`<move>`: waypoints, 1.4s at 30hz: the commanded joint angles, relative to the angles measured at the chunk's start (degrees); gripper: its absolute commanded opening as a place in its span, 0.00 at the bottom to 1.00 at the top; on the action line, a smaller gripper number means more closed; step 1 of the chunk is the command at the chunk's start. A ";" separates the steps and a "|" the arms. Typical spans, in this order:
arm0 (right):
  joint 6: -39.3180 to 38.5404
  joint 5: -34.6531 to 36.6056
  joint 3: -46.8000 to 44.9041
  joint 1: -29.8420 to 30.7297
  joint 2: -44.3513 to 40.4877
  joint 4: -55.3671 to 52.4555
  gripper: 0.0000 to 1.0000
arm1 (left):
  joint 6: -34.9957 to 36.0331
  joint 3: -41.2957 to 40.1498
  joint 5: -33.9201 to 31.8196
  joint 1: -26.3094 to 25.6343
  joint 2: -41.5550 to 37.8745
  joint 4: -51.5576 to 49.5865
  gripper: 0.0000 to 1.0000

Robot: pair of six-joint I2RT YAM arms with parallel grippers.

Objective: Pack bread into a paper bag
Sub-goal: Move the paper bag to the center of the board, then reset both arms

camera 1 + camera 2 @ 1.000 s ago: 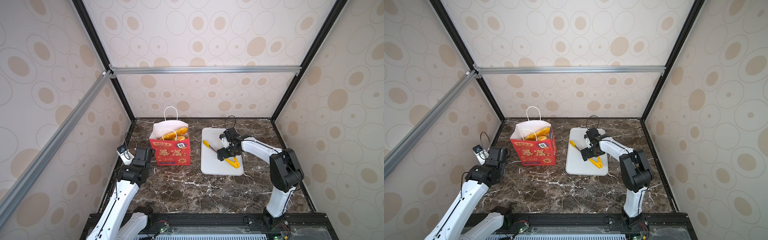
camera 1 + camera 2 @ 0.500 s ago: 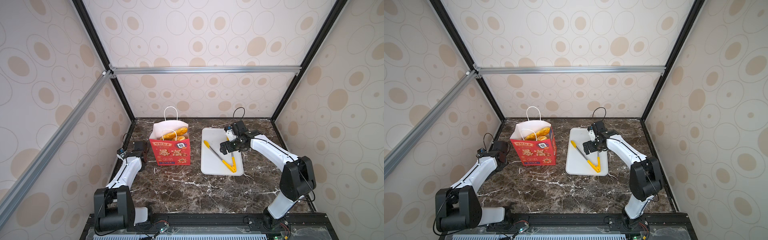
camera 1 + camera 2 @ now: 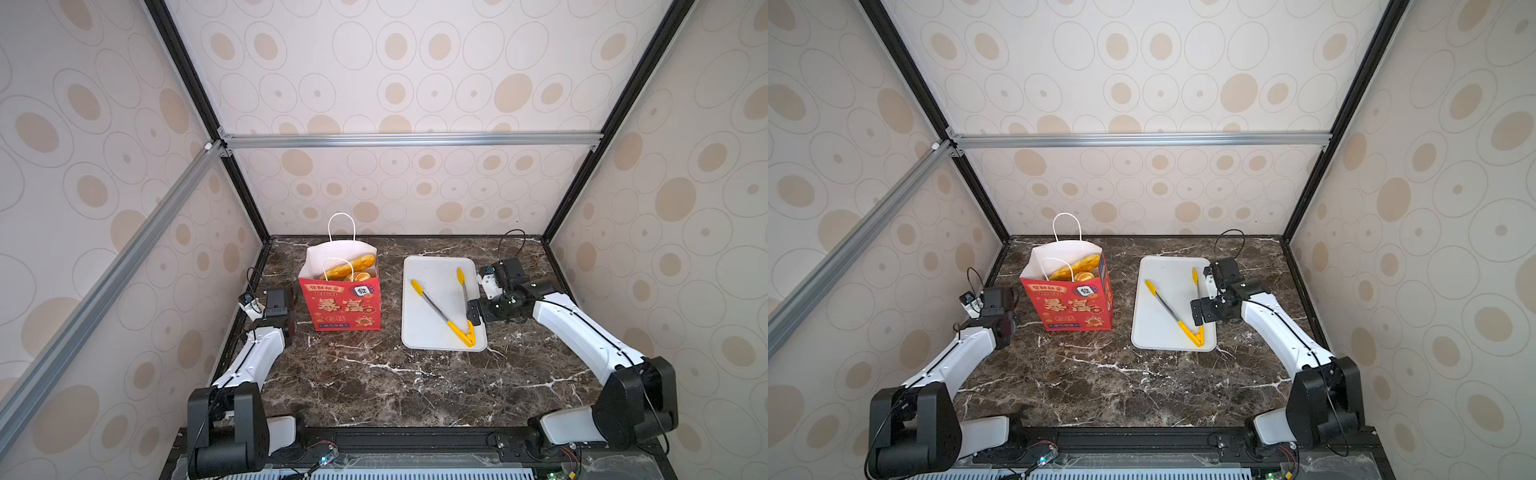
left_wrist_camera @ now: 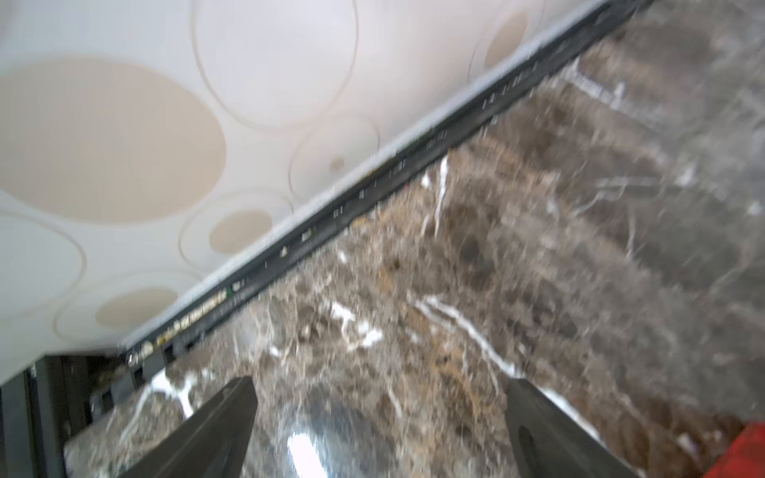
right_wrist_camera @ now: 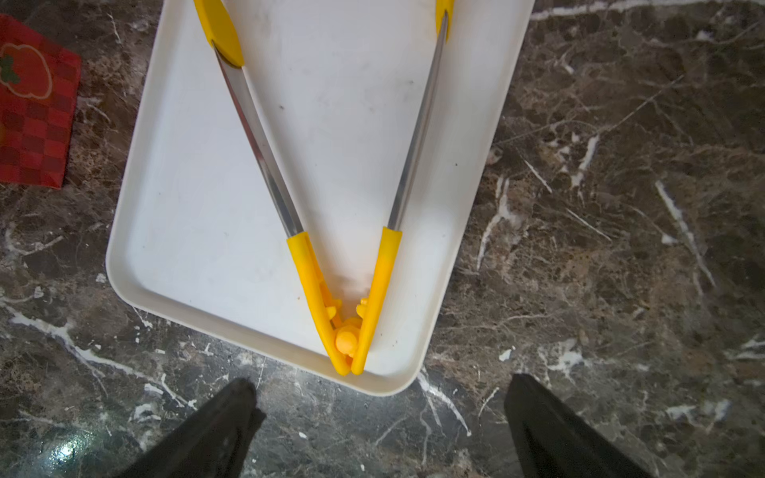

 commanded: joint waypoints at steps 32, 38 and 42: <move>1.29 28.68 -17.92 -18.35 -6.95 29.39 1.00 | 34.69 -15.80 18.76 -7.87 15.69 64.11 0.96; -7.24 33.42 -29.11 -18.27 3.91 65.26 1.00 | 34.56 -16.00 18.72 -7.87 15.31 63.95 0.99; -8.56 33.22 -33.94 -17.62 7.11 78.60 1.00 | 34.62 -16.00 18.74 -7.78 15.54 64.47 0.99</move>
